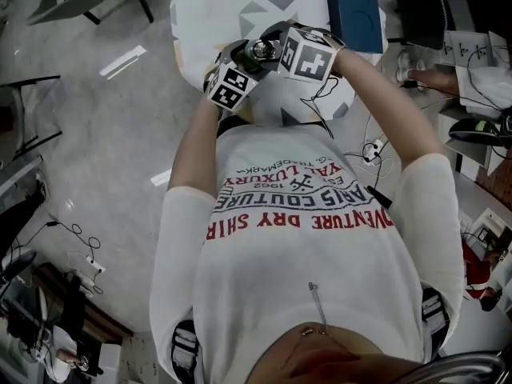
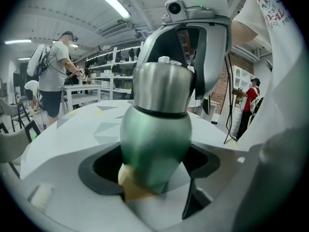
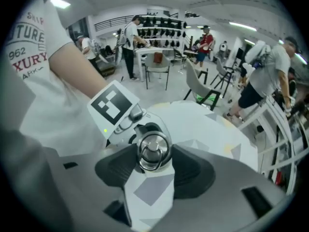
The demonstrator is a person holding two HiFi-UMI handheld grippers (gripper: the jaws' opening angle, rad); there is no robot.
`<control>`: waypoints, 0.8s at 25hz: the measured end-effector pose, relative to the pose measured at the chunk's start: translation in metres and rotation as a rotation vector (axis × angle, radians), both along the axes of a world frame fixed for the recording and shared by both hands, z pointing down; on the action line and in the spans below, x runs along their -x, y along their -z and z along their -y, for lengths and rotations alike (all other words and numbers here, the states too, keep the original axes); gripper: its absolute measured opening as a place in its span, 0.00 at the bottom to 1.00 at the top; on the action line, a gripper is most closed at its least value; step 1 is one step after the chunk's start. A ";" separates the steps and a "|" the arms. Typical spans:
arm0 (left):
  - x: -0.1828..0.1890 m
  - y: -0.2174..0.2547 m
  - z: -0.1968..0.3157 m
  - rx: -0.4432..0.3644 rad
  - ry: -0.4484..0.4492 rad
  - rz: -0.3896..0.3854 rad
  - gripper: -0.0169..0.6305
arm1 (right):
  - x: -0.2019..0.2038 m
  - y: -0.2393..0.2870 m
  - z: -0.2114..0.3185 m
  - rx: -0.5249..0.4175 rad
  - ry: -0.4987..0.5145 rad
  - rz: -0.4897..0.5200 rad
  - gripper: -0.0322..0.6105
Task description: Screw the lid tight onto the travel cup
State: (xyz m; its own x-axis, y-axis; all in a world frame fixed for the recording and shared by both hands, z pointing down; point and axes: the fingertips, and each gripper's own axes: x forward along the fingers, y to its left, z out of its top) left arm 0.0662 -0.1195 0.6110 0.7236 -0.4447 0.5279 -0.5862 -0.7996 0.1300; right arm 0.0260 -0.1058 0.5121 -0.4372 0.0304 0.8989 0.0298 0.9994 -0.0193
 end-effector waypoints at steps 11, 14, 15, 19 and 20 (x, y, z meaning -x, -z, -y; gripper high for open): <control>-0.001 0.000 0.000 -0.002 -0.008 -0.002 0.62 | -0.002 0.001 0.006 -0.052 -0.416 0.061 0.42; -0.002 0.001 0.000 0.002 -0.004 -0.003 0.62 | -0.005 0.003 0.006 -0.086 -0.356 0.052 0.43; -0.002 0.001 0.000 0.003 -0.004 -0.004 0.62 | -0.006 0.003 0.005 -0.104 -0.302 0.039 0.46; -0.002 0.002 -0.001 0.005 -0.006 0.000 0.62 | -0.015 0.005 -0.008 -0.122 -0.048 -0.023 0.47; -0.002 0.002 -0.001 0.006 -0.005 0.001 0.62 | -0.018 0.005 -0.009 -0.135 0.023 -0.048 0.47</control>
State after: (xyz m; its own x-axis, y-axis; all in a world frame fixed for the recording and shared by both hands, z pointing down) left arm 0.0679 -0.1190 0.6090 0.7253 -0.4380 0.5311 -0.5822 -0.8019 0.1339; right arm 0.0440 -0.0963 0.5074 -0.3944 -0.0828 0.9152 0.0548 0.9920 0.1134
